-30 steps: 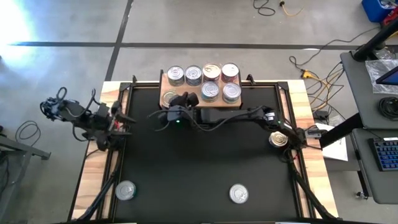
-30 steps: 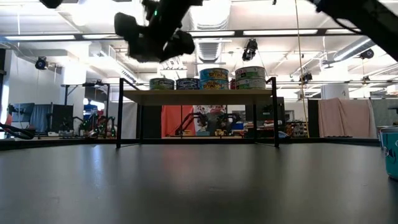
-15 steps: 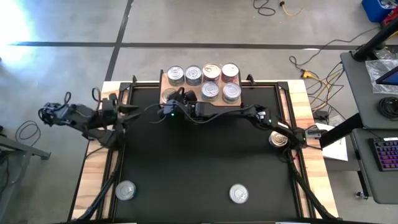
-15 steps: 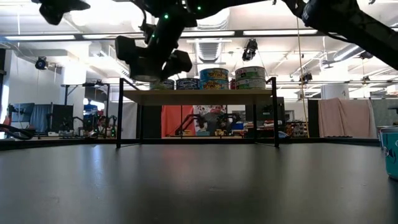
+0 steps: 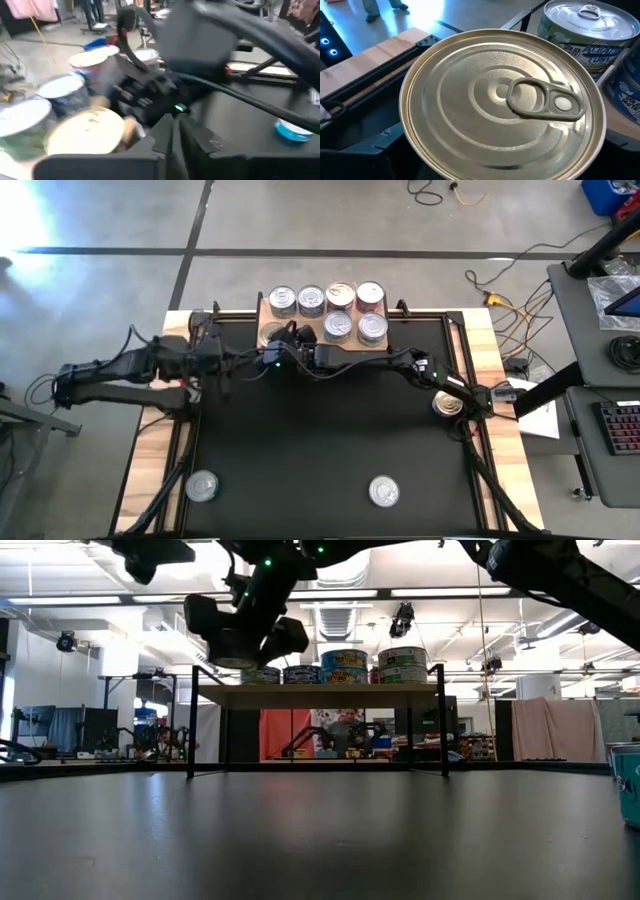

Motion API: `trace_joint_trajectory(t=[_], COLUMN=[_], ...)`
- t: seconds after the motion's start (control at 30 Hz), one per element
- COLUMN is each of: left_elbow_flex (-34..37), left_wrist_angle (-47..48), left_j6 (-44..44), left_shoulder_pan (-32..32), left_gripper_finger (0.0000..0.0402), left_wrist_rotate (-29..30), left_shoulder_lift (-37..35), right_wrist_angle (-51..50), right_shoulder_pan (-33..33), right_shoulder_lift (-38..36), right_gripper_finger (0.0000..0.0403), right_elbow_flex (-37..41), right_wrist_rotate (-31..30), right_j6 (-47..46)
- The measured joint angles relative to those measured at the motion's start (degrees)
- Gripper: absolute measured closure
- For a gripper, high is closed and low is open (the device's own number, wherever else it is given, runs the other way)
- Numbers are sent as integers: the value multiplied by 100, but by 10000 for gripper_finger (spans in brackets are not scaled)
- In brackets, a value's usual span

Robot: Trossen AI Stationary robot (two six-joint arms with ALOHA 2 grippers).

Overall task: Stack canned seafood by type on shelf
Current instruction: Put the blue-pink tuna can on the shelf

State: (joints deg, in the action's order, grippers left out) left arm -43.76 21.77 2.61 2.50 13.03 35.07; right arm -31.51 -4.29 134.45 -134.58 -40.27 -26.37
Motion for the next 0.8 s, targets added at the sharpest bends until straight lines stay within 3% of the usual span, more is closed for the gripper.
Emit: trace_joint_trajectory(t=[0.23,0.4,0.5,0.63,0.8], left_elbow_flex=[-347,-344,-443,-696,-923], left_wrist_angle=[579,420,337,293,108], left_j6=[-887,-991,-965,-1267,-1669], left_shoulder_pan=[2086,3865,4528,4808,4760], left_gripper_finger=[401,401,401,401,402], left_wrist_rotate=[-1673,-3658,-4494,-4677,-4648], left_shoulder_lift=[319,1144,1671,2076,2451], right_wrist_angle=[-140,-168,-223,-272,-207], right_shoulder_pan=[126,140,138,27,-184], right_shoulder_lift=[-7,-7,-7,-7,-9], right_gripper_finger=[35,35,35,35,35], right_elbow_flex=[0,0,0,0,0], right_wrist_rotate=[35,83,32,-102,125], right_j6=[42,-42,-223,-353,219])
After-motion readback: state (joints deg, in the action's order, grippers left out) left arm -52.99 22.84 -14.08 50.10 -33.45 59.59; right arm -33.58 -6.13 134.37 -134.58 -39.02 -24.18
